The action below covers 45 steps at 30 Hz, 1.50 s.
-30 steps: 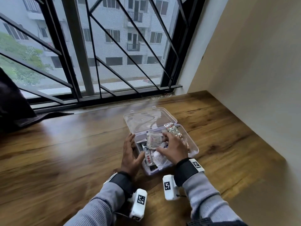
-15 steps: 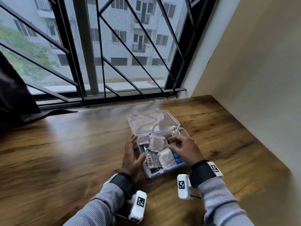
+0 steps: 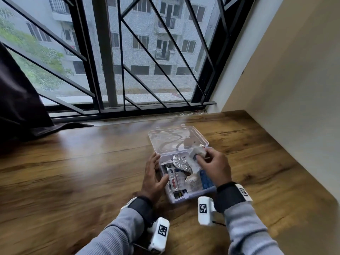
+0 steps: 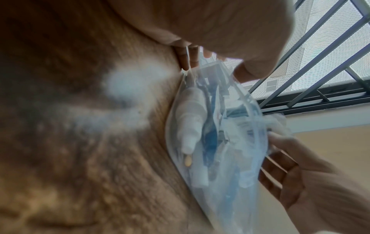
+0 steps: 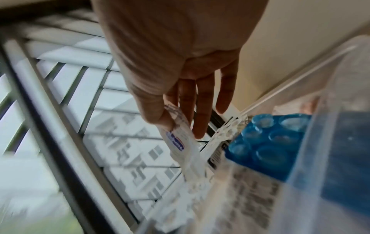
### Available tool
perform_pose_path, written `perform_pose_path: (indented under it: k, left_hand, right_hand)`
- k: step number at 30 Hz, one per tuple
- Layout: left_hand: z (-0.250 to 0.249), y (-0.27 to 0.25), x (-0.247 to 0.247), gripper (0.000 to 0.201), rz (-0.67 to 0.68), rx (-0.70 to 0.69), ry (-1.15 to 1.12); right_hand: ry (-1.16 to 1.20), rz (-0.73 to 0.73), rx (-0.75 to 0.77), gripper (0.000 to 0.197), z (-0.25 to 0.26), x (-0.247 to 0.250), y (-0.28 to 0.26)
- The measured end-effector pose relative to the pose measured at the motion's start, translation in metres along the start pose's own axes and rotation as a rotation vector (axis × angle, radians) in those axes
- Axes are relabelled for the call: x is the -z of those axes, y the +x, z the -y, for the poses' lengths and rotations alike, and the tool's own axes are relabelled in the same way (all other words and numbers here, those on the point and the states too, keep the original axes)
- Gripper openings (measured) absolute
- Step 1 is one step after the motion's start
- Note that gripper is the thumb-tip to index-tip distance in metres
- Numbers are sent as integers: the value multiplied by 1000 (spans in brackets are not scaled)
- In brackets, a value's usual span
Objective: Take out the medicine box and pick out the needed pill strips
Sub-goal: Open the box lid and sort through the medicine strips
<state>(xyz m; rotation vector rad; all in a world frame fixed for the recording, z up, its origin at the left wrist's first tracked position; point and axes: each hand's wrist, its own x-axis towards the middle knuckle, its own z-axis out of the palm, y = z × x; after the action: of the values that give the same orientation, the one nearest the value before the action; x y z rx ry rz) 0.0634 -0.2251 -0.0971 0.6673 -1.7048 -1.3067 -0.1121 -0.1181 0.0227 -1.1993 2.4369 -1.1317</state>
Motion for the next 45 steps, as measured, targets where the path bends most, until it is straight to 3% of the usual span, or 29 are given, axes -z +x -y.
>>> perform_pose_path:
  k: [3,5,7,9,11,14,17,19,21,24,27,29,33,36,38,42,45]
  left_hand:
    - [-1,0,0,70,-4,-9,16]
    - [0,0,0,70,-6,-13,21]
    - [1,0,1,70,-3,-15,28]
    - [1,0,1,70,-2,-16,28]
    - [0,0,1,70,1,-10,22]
    - [-2,0,1,69,13,-8,11]
    - [-1,0,0,70,12,-2,6]
    - [0,0,0,71,13,0,11]
    - [1,0,0,71,12,-2,17]
    - [1,1,0,71,10,-3,11]
    - [4,1,0,70,9,-8,2]
    - [5,0,0,70,10,1,-2]
    - [6,0,-1,72,-6,8,12]
    - [8,0,-1,73,-8,10,13]
    - [8,0,0,72,-7,9,11]
    - [7,0,-1,72,-3,7,10]
    - [10,0,0,72,-3,0,11]
  right_hand:
    - [433,-73,-120,16,-7,17,-3]
    - [513,-77,-227,14,-16,24,-3]
    - [419,-62,-295,10,-31,28,-1]
    - [108,-2,-314,9,-43,31,3]
    - [-191,48,-307,31,-47,31,3]
    - [-312,38,-253,51,-46,27,1]
    - [-434,49,-211,53,-42,23,1]
    - [-562,-23,-136,55,-37,21,0]
    - [-530,-77,-26,46,-27,18,1]
    - [-412,124,103,32,-9,4,5]
    - [-510,341,178,46,9,-17,9]
    - [-579,343,186,48,15,-27,11]
    - [-566,229,239,24,22,-26,9]
    - [-434,52,309,9,22,-16,1]
    - [-240,-16,271,7,19,-7,-6]
    - [404,-139,-20,14,16,11,-16]
    - [878,-104,-307,20,19,20,-25]
